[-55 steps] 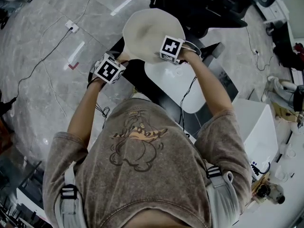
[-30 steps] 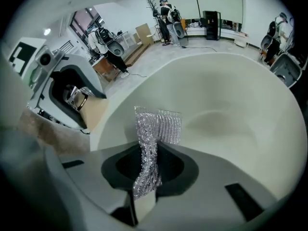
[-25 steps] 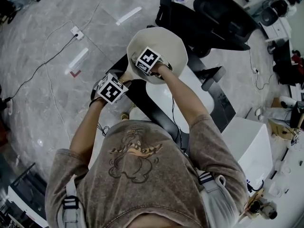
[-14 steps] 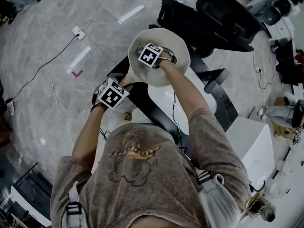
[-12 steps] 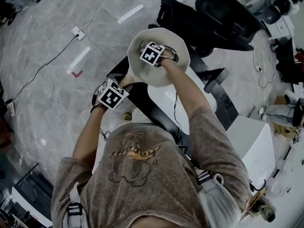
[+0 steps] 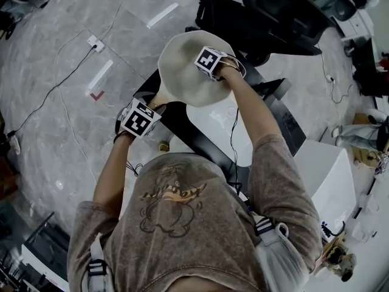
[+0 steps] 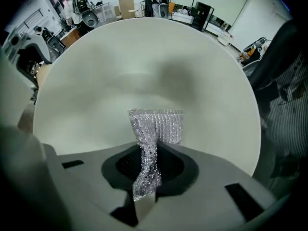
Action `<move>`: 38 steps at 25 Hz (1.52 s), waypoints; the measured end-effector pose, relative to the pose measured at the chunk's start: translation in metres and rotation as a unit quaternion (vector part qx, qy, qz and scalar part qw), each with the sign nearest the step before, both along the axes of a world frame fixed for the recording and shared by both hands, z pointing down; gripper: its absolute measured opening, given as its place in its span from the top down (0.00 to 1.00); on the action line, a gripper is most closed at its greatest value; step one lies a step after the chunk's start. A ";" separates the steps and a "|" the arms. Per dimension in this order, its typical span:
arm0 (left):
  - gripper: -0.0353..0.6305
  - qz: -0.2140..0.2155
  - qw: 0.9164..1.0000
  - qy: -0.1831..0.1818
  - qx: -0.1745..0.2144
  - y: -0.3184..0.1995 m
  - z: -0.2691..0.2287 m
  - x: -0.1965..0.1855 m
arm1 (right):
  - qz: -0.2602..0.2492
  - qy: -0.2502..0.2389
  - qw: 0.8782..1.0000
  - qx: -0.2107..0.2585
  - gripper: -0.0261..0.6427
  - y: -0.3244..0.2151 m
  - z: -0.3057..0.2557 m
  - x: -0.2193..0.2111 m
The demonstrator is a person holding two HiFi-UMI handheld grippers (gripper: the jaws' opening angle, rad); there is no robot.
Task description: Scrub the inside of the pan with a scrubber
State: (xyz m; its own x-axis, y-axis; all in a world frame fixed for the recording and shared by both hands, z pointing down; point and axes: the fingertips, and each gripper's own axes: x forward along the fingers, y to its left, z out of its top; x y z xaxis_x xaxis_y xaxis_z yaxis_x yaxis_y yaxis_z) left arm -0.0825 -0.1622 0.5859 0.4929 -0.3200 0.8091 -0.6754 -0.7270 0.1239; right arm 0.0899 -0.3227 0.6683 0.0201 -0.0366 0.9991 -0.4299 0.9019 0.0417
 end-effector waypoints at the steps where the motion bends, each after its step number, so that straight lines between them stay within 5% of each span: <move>1: 0.63 -0.001 1.000 -0.001 -0.002 0.000 0.001 0.000 | -0.002 0.002 1.000 -0.014 0.84 0.008 0.000 0.002; 7: 0.63 0.004 1.000 0.001 -0.002 0.000 -0.004 0.002 | -0.043 -0.012 0.990 -0.133 0.84 0.083 -0.003 -0.009; 12: 0.63 0.006 1.000 0.005 0.002 -0.004 -0.001 0.002 | -0.054 -0.085 0.984 -0.146 0.84 0.108 -0.003 -0.056; 19: 0.63 0.004 1.000 0.004 -0.005 -0.002 -0.002 0.002 | -0.004 -0.169 0.984 -0.063 0.84 0.072 -0.007 -0.100; 22: 0.63 0.004 1.000 0.001 -0.007 -0.002 -0.003 0.003 | 0.004 -0.137 0.990 0.016 0.84 0.038 -0.008 -0.087; 26: 0.63 0.001 1.000 0.002 -0.008 -0.002 -0.003 0.003 | -0.054 -0.063 0.991 0.105 0.84 0.003 0.000 -0.061; 32: 0.63 0.001 1.000 0.009 -0.006 -0.003 -0.003 0.003 | -0.002 -0.013 0.996 0.089 0.84 0.013 -0.006 -0.015; 38: 0.63 0.000 1.000 0.000 -0.006 -0.001 -0.003 0.002 | 0.006 -0.040 0.999 0.030 0.84 0.052 -0.009 -0.020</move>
State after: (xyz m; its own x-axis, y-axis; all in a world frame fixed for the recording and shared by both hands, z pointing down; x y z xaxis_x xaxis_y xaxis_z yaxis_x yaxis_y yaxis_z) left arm -0.0807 -0.1627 0.5824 0.4933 -0.3105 0.8125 -0.6750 -0.7258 0.1325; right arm 0.0700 -0.2706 0.6597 -0.0594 -0.0959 0.9936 -0.4441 0.8940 0.0598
